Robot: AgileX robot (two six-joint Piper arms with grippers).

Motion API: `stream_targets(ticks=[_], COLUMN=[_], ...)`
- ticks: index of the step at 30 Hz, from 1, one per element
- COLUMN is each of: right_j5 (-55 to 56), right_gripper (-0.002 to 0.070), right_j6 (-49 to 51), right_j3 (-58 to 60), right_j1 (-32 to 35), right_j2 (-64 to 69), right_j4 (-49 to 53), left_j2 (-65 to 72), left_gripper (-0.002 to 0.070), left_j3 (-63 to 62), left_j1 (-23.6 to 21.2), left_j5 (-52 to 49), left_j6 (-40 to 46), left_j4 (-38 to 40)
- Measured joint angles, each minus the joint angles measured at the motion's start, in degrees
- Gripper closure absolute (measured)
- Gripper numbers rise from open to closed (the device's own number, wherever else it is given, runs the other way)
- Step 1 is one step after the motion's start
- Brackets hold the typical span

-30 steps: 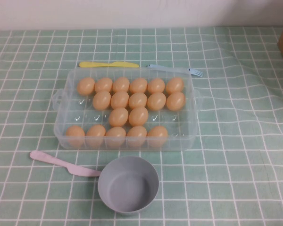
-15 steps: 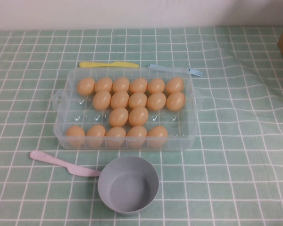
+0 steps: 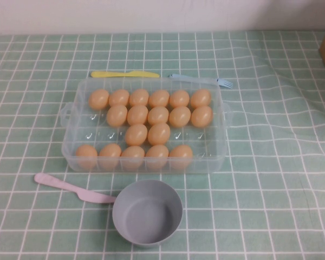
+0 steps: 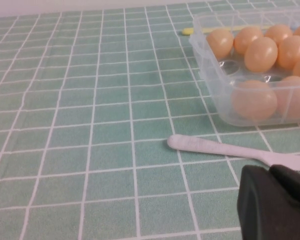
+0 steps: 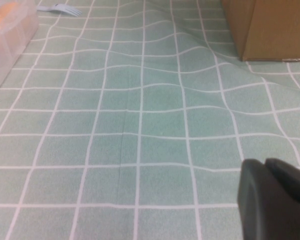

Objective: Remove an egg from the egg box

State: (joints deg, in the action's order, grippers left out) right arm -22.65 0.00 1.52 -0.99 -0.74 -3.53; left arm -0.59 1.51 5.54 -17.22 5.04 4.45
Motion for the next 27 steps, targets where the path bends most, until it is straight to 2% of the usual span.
stream_targets(ticks=[7, 16, 27], right_j5=[0.0, 0.0, 0.0], right_gripper=[0.0694, 0.0694, 0.0694], right_j6=[0.0, 0.0, 0.0], right_j3=[0.0, 0.0, 0.0], right_j1=[0.0, 0.0, 0.0], right_j2=[0.0, 0.0, 0.0], right_j4=[0.0, 0.0, 0.0], left_j2=[0.0, 0.0, 0.0], left_gripper=[0.0678, 0.0679, 0.0679], left_j3=[0.0, 0.0, -0.1], left_j1=[0.0, 0.0, 0.0], left_j5=[0.7, 9.3, 13.1], left_j6=[-2.1, -17.6, -18.5], left_j4=[0.3, 9.2, 10.4])
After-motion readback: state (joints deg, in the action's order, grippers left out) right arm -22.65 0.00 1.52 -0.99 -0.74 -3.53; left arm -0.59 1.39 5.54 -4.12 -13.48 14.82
